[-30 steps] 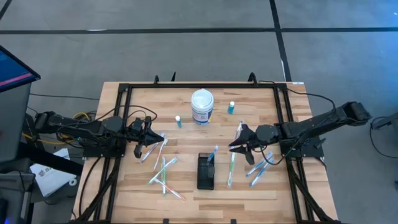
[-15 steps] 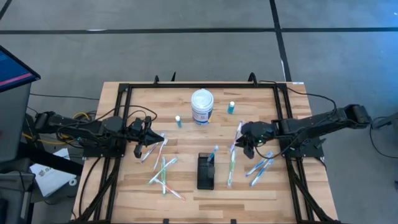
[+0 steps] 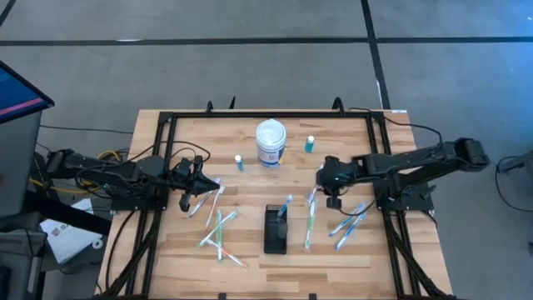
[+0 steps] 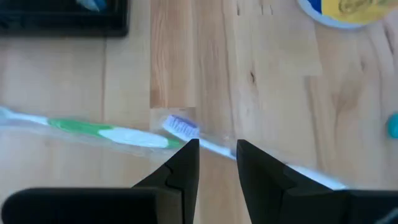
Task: Pick & Place toothbrushing station
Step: Put the right violet toothbrush into the black mesh organizer
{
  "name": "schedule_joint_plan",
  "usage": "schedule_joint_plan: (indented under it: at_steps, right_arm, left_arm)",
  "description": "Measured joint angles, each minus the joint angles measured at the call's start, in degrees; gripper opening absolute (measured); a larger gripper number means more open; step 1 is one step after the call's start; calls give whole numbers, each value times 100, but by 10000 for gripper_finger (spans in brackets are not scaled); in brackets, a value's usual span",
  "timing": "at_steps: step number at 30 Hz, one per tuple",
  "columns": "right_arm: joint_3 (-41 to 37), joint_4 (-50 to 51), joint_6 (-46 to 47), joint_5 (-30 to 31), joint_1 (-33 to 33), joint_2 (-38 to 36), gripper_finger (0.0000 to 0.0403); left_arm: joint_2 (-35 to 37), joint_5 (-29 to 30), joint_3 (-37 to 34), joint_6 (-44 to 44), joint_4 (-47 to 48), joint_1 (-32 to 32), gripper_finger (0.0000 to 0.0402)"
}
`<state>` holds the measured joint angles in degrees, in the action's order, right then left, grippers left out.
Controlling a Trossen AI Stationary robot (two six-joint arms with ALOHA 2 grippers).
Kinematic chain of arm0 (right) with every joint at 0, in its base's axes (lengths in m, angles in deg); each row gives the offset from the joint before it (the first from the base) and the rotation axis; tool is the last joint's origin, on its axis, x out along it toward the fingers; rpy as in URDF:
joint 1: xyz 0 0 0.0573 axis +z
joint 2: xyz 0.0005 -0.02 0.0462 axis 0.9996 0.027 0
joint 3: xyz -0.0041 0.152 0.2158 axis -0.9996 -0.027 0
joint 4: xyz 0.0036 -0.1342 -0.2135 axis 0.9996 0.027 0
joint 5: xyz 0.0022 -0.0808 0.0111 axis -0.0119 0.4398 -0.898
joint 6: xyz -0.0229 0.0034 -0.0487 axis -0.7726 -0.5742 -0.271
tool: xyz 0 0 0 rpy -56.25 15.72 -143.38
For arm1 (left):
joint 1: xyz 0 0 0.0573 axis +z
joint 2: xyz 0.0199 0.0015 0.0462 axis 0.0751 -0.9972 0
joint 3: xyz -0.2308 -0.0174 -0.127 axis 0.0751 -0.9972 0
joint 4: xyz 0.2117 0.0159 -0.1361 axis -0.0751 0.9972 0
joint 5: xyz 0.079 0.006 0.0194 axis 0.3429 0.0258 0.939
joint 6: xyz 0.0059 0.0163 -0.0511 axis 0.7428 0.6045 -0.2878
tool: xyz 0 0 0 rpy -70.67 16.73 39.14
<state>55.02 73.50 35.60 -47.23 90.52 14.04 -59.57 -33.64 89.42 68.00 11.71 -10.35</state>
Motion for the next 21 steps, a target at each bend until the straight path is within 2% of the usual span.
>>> schedule_joint_plan:
  at_steps: [4,11,21]
  right_arm:
    - [566,626,-553,28,0,609,98]
    - [1360,1707,-1087,439,1,1589,98]
    - [1648,1931,-1373,458,59,2391,98]
  left_arm:
    - [0,-1,0,0,1,0,8]
    - [-1,0,0,0,4,0,8]
    - [-3,1,0,0,14,0,8]
